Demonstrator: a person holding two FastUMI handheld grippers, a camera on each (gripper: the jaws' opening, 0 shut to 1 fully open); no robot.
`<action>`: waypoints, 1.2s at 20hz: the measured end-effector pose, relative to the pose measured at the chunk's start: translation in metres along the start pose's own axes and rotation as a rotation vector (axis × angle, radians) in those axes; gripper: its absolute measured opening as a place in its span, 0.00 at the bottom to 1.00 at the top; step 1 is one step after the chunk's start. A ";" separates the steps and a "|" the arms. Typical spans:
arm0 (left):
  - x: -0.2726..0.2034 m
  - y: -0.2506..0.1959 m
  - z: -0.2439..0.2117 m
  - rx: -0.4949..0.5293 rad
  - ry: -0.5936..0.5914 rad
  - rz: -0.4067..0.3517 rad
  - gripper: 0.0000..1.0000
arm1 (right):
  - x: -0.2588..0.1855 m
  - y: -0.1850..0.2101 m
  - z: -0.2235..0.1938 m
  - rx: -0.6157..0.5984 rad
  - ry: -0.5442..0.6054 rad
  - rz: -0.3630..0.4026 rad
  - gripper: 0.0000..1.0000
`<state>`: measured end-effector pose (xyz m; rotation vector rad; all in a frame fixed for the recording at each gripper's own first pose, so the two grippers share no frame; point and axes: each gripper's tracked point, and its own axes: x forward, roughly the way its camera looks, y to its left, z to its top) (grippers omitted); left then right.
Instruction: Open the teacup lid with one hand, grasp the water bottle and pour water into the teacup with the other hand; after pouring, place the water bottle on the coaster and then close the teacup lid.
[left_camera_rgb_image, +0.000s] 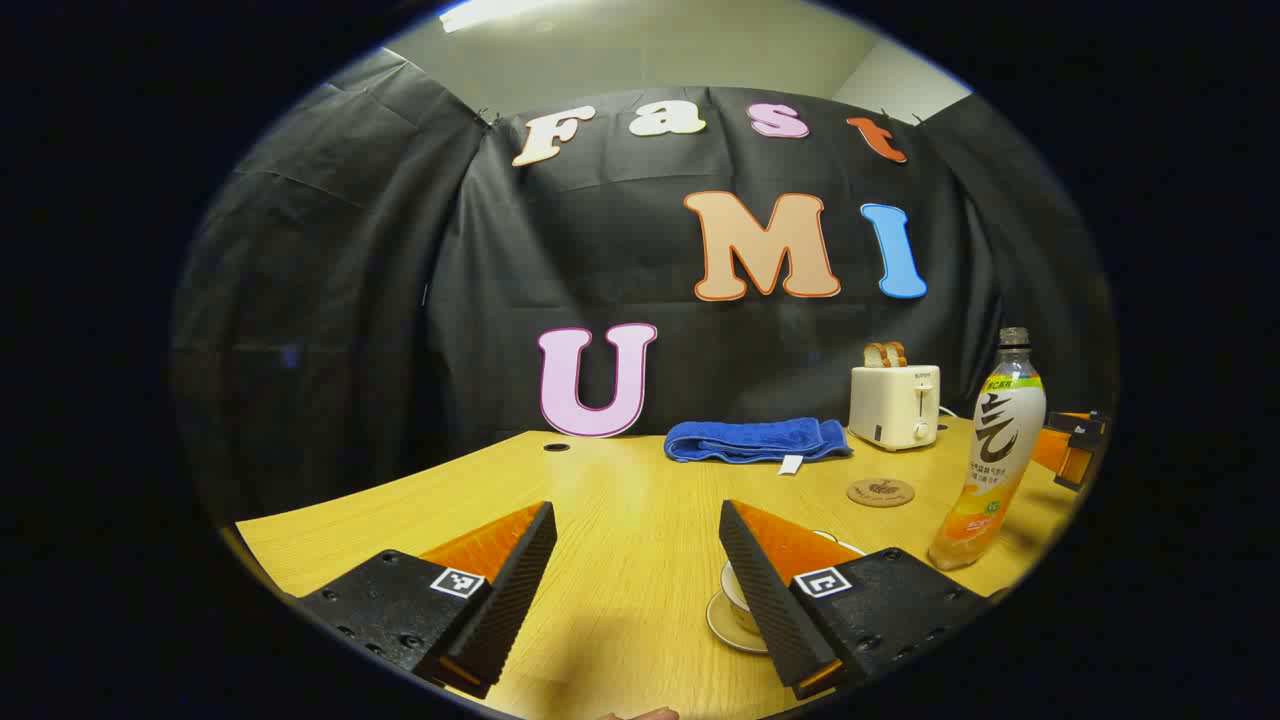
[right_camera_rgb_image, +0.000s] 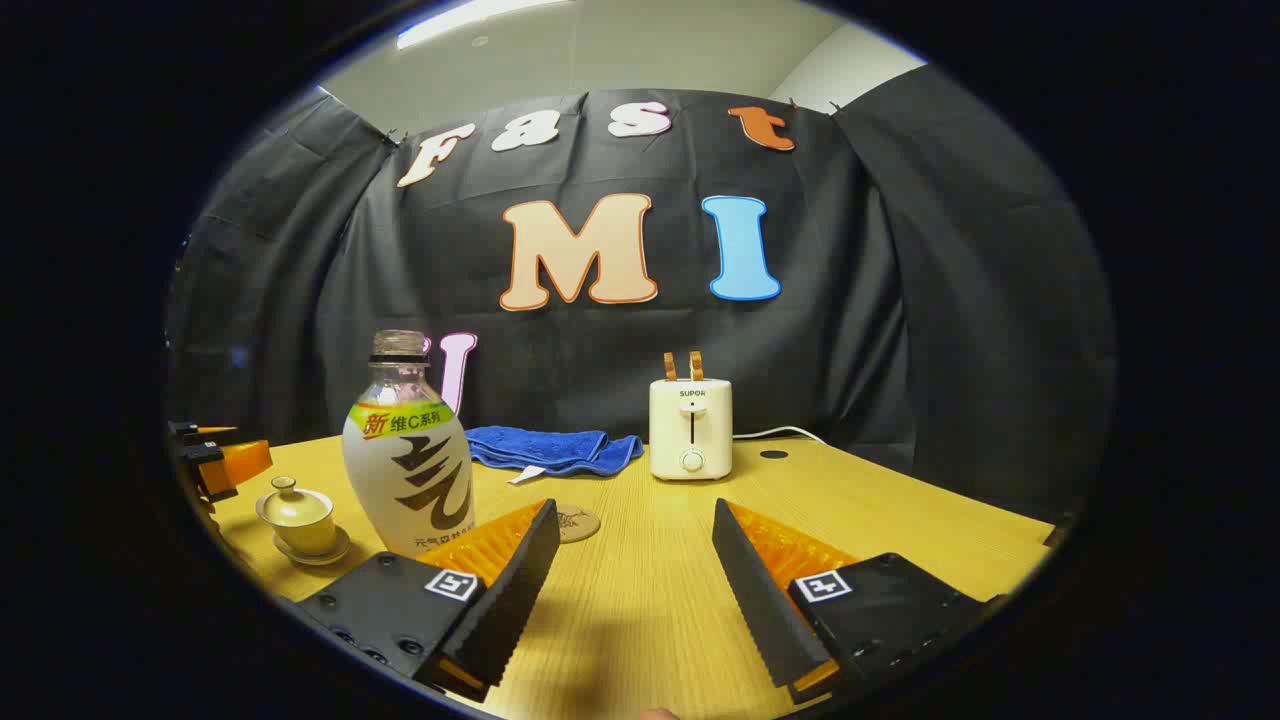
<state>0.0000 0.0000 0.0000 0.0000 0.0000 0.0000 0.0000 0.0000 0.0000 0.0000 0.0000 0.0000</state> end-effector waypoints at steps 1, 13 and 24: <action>0.000 -0.001 0.000 0.000 0.000 0.000 0.96 | 0.000 0.000 0.000 0.000 0.001 0.001 0.99; 0.001 -0.002 0.000 -0.002 0.001 -0.012 0.96 | 0.001 0.005 -0.001 0.001 0.002 0.022 0.98; 0.001 -0.016 0.002 -0.012 -0.003 -0.066 0.96 | 0.001 0.005 -0.001 0.002 0.006 0.027 0.96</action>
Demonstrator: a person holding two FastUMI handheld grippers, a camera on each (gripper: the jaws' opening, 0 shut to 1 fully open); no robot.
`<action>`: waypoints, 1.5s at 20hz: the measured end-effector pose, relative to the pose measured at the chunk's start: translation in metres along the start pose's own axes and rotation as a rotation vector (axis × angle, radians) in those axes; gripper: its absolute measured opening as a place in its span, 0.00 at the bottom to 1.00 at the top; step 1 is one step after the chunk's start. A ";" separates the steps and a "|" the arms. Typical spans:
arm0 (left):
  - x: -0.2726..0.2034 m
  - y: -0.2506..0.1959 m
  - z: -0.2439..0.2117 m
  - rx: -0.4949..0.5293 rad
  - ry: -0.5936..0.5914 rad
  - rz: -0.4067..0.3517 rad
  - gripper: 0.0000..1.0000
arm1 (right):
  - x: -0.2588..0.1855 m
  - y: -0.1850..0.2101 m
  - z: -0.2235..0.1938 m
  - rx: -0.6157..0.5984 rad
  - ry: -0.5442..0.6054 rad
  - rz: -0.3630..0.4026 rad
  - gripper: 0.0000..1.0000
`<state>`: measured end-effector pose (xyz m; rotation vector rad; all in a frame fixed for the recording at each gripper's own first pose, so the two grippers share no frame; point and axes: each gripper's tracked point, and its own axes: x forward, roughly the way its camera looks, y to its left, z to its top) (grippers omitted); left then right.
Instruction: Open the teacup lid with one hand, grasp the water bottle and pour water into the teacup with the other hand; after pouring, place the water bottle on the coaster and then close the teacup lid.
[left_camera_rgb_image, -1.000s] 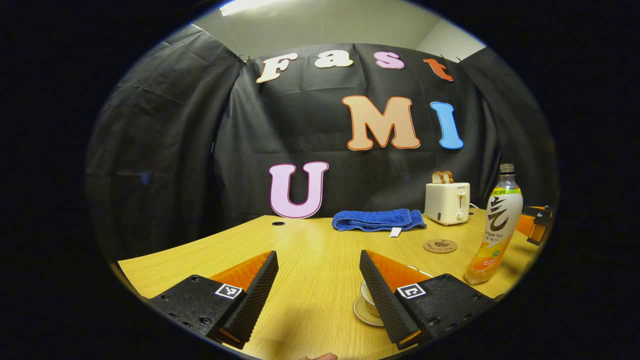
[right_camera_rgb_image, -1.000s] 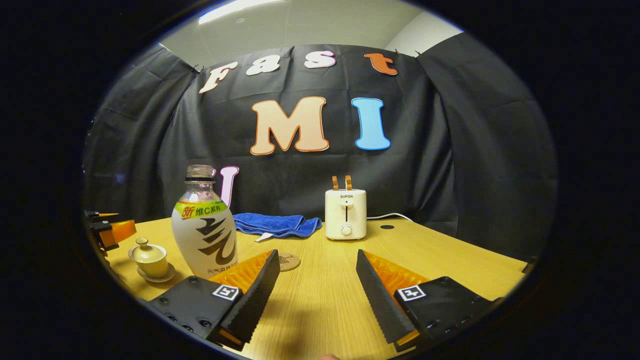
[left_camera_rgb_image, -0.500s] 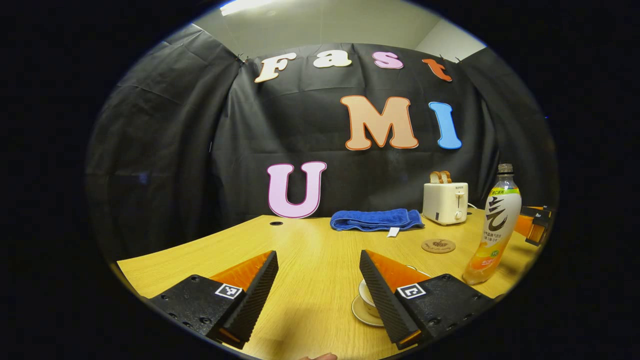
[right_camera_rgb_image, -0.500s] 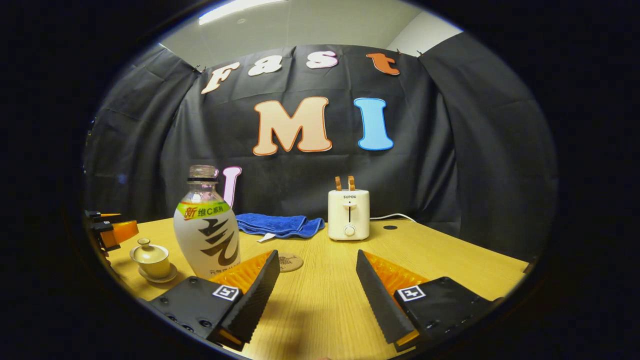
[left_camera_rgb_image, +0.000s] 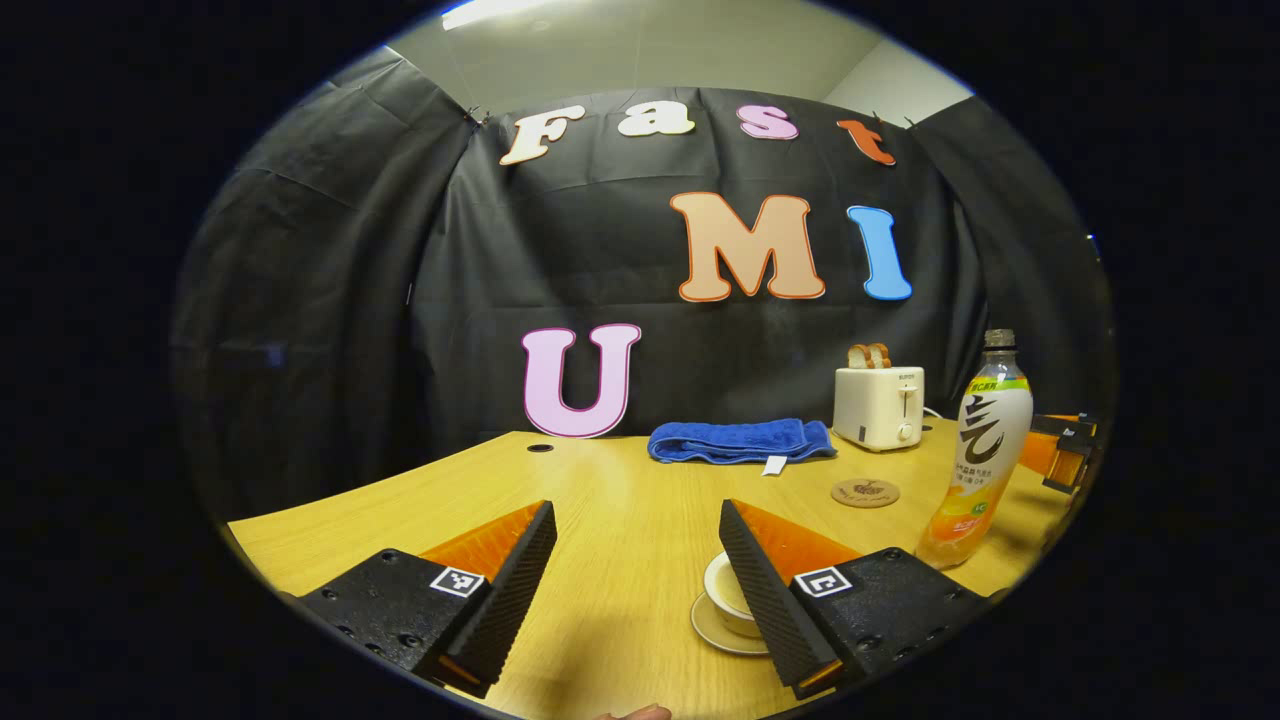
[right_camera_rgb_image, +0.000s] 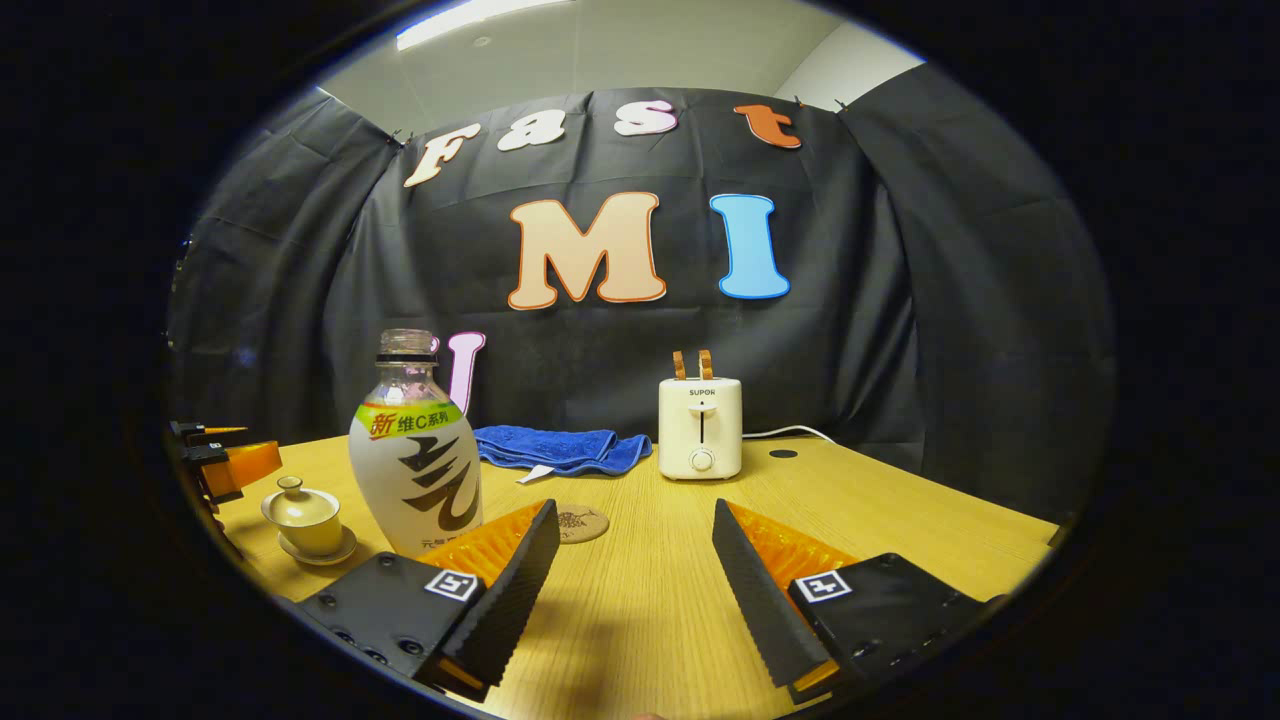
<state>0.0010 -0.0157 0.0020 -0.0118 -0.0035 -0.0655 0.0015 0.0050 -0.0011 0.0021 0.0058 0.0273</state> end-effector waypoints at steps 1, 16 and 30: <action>0.000 -0.004 0.003 0.003 -0.006 -0.014 0.96 | 0.000 0.000 0.001 0.000 -0.002 0.000 0.97; -0.007 -0.072 -0.012 0.068 0.146 -0.245 0.97 | 0.000 0.002 0.000 0.000 -0.003 0.010 0.98; -0.004 -0.080 -0.028 0.093 0.204 -0.269 0.63 | -0.001 0.004 0.000 0.000 -0.004 0.020 0.98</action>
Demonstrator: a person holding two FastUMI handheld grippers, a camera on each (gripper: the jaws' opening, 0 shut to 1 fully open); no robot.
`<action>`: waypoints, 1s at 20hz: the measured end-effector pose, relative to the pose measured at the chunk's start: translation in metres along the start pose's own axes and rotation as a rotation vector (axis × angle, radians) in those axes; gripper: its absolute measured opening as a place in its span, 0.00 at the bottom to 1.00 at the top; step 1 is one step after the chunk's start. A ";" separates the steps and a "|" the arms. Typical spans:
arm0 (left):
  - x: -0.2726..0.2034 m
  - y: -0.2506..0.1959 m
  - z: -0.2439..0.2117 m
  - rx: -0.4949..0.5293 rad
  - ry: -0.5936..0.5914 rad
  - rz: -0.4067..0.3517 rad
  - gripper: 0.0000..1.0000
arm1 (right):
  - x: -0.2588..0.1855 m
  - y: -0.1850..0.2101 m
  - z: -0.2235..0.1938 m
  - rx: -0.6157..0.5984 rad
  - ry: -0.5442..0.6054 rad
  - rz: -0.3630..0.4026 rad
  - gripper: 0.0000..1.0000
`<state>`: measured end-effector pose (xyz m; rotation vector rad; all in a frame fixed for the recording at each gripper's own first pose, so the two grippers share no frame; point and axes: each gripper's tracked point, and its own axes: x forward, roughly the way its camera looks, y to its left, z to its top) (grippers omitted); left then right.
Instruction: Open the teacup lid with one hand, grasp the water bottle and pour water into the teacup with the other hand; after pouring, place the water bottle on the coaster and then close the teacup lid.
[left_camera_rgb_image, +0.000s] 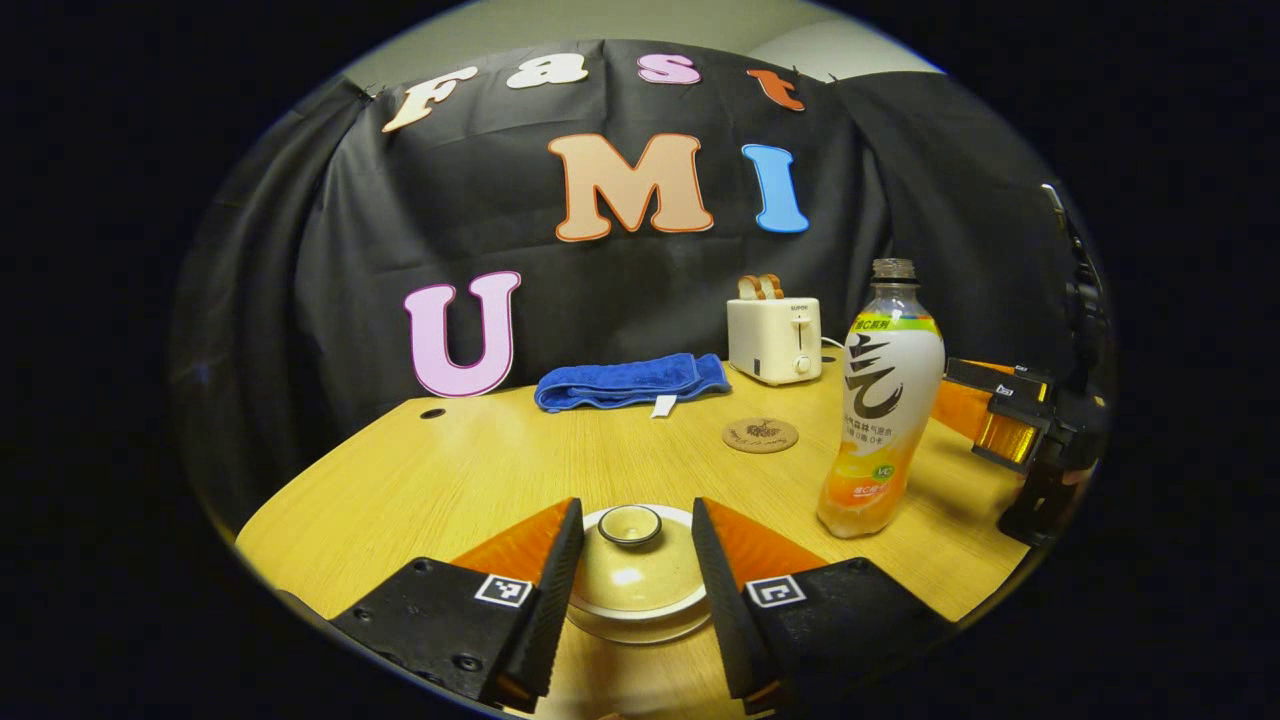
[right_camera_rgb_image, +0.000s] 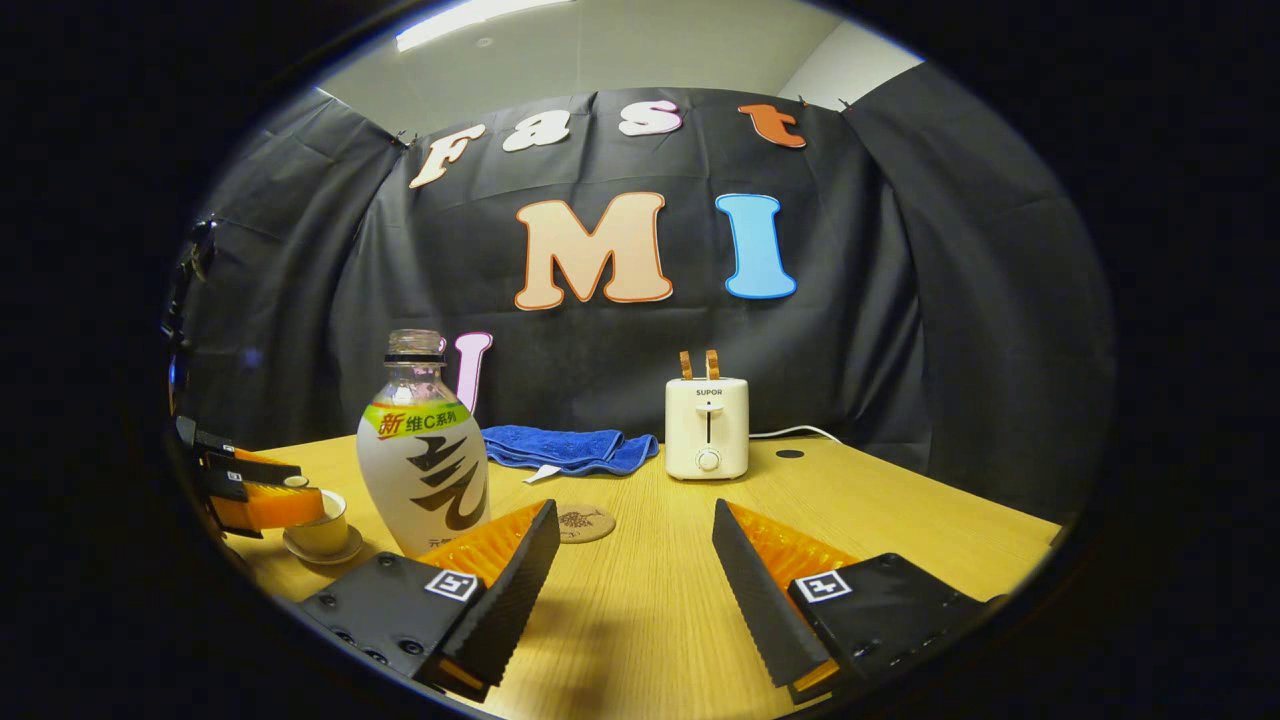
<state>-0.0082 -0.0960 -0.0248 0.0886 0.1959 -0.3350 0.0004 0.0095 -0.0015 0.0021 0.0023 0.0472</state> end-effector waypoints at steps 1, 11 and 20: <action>0.000 0.000 0.001 0.001 -0.002 0.002 0.60 | 0.000 0.000 0.000 0.000 0.000 0.000 0.98; 0.003 0.004 0.006 -0.019 -0.027 0.013 0.25 | -0.003 0.007 0.000 0.001 0.002 0.031 0.97; -0.004 0.018 0.022 -0.035 -0.090 0.041 0.25 | -0.026 0.019 -0.005 0.009 0.037 0.088 0.99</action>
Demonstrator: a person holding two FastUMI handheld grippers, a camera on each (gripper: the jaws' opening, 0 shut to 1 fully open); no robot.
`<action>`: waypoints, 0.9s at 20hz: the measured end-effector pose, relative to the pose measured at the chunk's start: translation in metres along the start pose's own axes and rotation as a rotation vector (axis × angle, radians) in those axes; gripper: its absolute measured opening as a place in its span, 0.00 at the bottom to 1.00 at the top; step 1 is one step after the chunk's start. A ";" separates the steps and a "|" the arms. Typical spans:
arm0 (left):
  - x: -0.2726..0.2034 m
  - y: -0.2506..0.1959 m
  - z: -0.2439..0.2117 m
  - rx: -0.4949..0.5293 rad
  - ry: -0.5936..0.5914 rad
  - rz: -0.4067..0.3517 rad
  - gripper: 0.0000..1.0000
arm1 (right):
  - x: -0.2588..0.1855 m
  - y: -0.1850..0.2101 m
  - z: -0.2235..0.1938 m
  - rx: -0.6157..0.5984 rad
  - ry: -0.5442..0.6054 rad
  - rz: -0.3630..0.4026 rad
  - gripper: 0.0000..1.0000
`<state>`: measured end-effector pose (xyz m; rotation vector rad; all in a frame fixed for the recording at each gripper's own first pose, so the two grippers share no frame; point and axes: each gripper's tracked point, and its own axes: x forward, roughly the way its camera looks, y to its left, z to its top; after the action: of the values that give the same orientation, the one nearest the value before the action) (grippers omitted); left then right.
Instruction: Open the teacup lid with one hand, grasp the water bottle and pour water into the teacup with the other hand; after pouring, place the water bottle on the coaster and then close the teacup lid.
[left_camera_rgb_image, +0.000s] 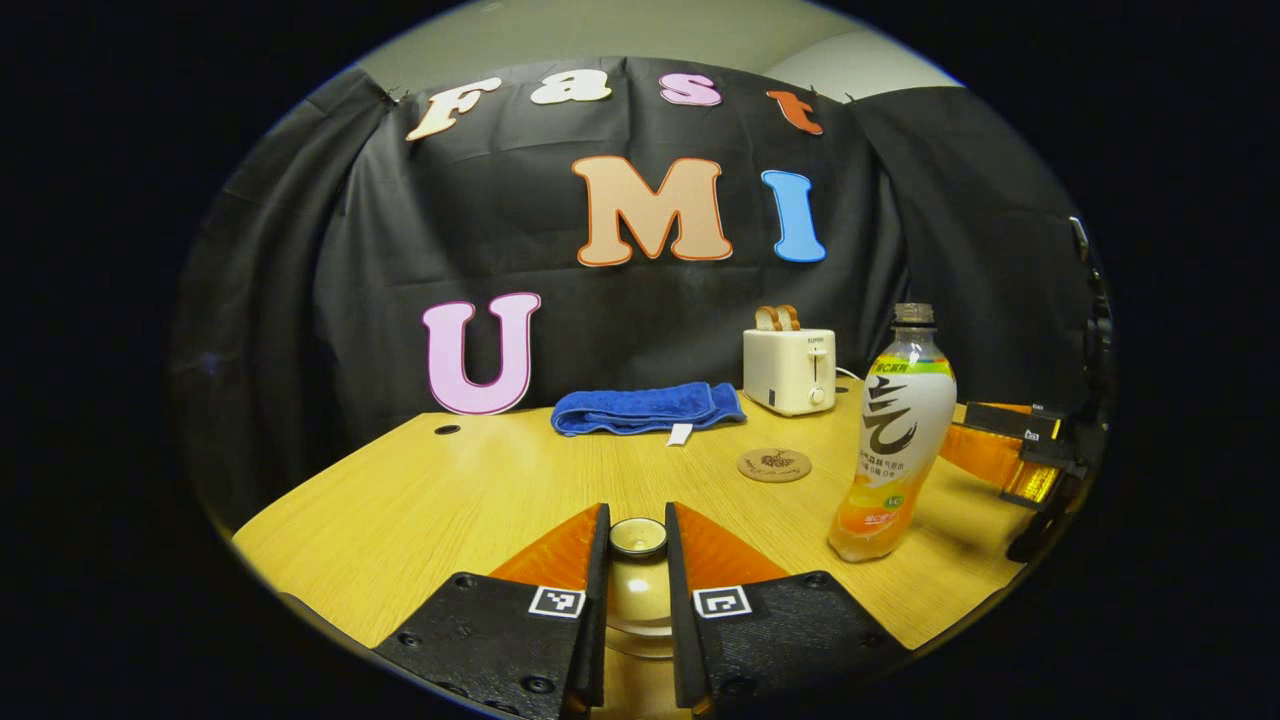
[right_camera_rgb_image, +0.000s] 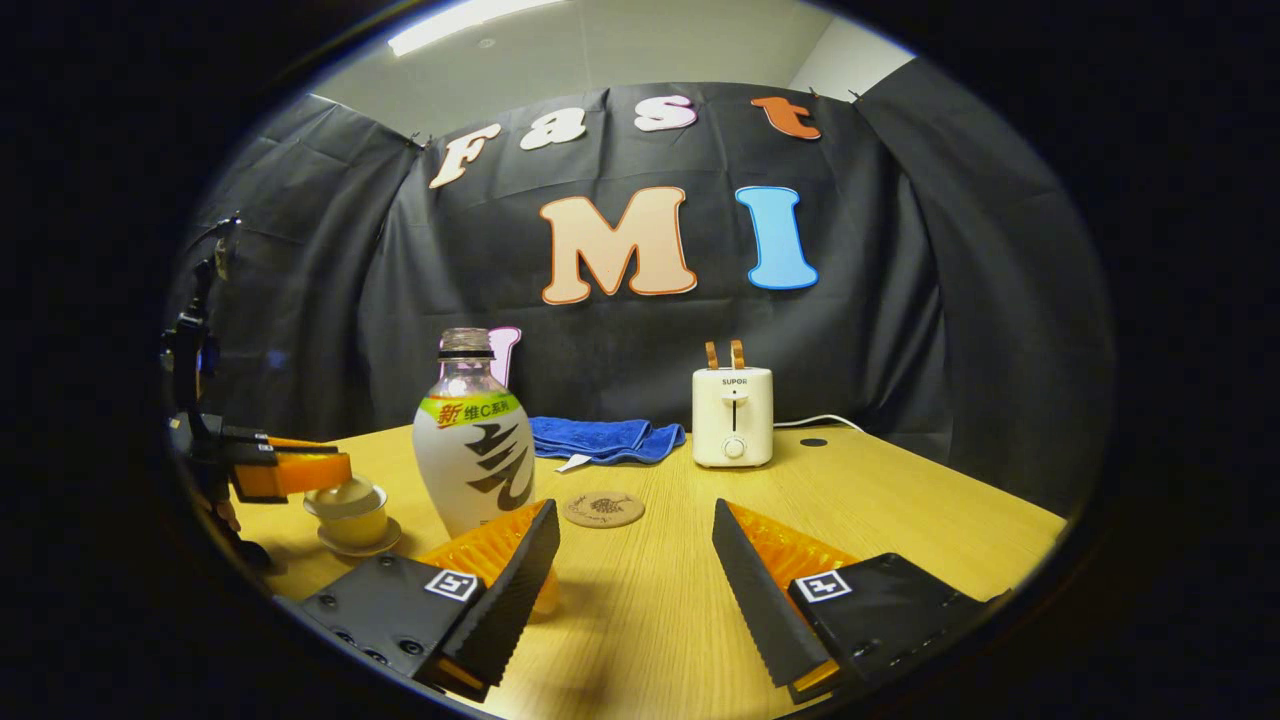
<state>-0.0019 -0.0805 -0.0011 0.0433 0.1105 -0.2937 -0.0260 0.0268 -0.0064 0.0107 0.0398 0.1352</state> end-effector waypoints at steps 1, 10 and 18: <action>-0.001 0.002 0.003 0.000 -0.008 0.003 0.24 | -0.003 0.003 0.001 0.000 0.002 0.010 0.99; -0.015 0.018 0.014 -0.008 -0.049 0.033 0.24 | -0.018 0.055 -0.003 -0.013 0.006 0.140 0.97; -0.022 0.034 0.017 -0.022 -0.066 0.058 0.24 | 0.001 0.083 -0.008 -0.012 0.025 0.179 0.96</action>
<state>-0.0113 -0.0431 0.0191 0.0146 0.0470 -0.2355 -0.0366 0.1088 -0.0131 0.0008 0.0634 0.3147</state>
